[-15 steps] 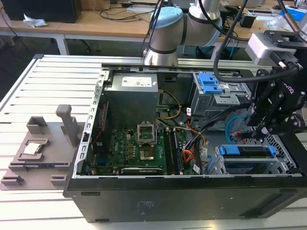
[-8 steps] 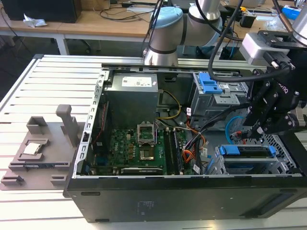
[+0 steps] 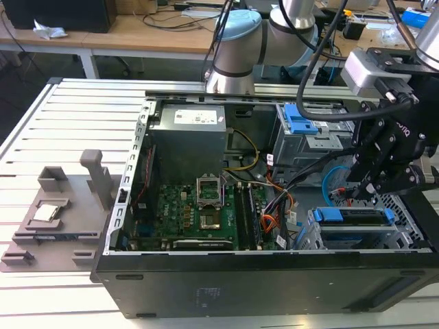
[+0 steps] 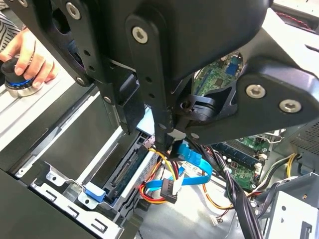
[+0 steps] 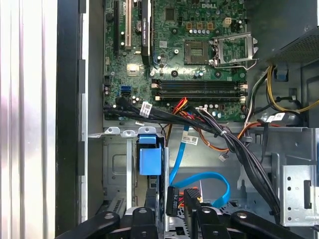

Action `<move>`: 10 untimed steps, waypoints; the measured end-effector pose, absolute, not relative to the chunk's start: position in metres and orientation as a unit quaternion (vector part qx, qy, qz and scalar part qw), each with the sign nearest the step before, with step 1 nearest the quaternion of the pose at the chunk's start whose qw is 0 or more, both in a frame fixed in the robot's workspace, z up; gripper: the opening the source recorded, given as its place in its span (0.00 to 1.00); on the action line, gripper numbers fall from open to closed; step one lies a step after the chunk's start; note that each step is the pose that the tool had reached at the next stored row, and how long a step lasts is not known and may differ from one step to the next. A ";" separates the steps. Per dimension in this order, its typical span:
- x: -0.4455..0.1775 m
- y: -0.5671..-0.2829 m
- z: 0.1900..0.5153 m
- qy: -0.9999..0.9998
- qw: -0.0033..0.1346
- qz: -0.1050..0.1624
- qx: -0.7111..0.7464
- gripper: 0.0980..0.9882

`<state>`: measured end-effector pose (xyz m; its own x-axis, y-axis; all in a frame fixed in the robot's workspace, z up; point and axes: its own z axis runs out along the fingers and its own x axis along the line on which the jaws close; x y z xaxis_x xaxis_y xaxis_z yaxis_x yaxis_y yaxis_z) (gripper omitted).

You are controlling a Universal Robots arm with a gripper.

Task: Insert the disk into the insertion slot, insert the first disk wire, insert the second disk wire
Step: 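Insert the first disk wire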

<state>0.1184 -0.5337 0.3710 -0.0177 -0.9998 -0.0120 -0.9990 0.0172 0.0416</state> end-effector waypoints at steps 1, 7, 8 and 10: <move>0.118 -0.533 0.370 -0.713 0.010 -0.019 0.701 0.30; 0.118 -0.533 0.363 -0.713 0.011 -0.018 0.701 0.30; 0.118 -0.533 0.363 -0.713 0.012 -0.018 0.701 0.30; 0.118 -0.533 0.362 -0.713 0.012 -0.018 0.701 0.30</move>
